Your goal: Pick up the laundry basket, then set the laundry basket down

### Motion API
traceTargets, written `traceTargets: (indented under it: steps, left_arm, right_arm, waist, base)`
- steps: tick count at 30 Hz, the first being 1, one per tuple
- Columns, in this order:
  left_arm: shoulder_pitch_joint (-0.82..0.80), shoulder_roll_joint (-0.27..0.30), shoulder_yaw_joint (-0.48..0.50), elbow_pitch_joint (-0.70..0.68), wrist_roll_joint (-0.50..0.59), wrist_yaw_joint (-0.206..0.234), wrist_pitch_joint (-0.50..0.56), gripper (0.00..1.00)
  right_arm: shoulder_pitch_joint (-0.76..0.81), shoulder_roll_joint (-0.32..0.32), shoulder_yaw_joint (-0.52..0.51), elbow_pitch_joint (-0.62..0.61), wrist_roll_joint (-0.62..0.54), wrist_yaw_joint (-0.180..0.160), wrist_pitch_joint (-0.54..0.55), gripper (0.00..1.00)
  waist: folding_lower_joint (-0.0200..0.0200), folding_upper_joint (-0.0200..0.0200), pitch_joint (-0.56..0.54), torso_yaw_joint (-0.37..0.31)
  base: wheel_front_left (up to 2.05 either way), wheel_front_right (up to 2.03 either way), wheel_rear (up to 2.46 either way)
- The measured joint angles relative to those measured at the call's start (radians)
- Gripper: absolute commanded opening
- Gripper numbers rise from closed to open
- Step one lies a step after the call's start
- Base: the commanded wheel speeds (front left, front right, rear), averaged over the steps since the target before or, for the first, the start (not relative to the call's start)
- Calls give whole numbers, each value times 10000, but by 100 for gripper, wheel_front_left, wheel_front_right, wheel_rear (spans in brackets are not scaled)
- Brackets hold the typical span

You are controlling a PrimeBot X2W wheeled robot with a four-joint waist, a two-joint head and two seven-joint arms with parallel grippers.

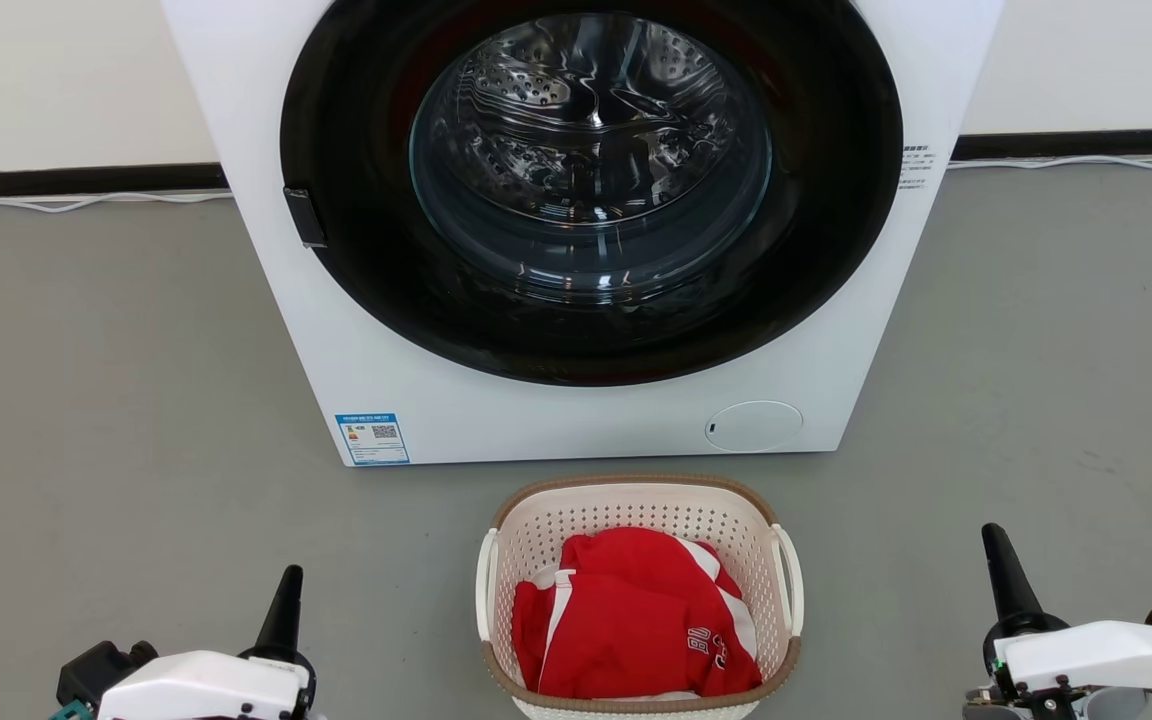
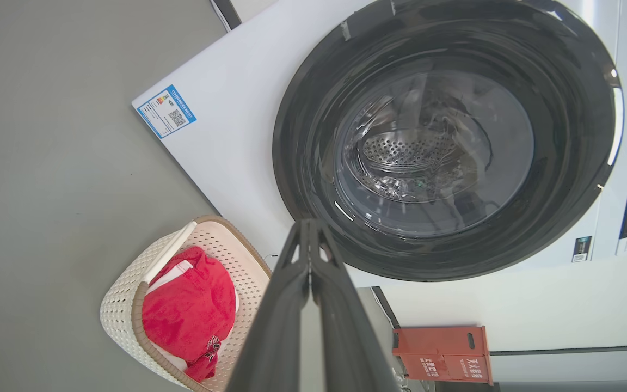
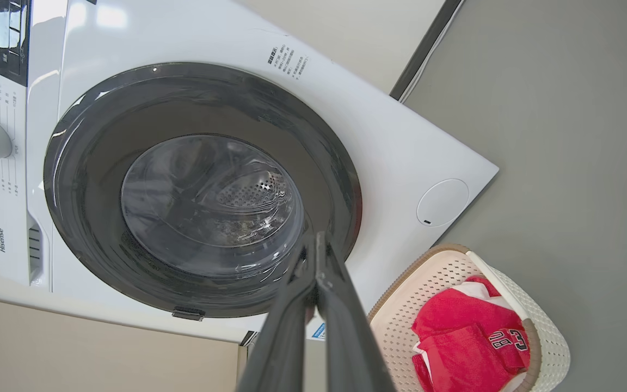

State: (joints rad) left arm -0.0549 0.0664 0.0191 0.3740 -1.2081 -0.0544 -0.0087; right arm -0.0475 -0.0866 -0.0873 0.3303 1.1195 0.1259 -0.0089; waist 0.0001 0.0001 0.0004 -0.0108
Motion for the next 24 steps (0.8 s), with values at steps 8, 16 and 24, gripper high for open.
traceTargets:
  steps: [8, 16, 24]
  left_arm:
    - [-2, -36, 121, -192, -759, -88, 242, 0]
    - [-4, -75, 240, -374, -1540, -267, 454, 0]
    - [-8, -115, 376, -554, -2280, -399, 690, 0]
  right_arm:
    - [-2, 71, -77, -92, 938, 0, 190, 0]
    - [-7, 153, -138, -230, 1843, 0, 401, 0]
    - [-12, 253, -263, -309, 2800, -2, 642, 0]
  waist:
    - [0, 0, 5, 21]
    - [0, 0, 10, 43]
    - [0, 0, 16, 64]
  base:
    - [0, 0, 0]
    - [0, 0, 0]
    - [0, 0, 0]
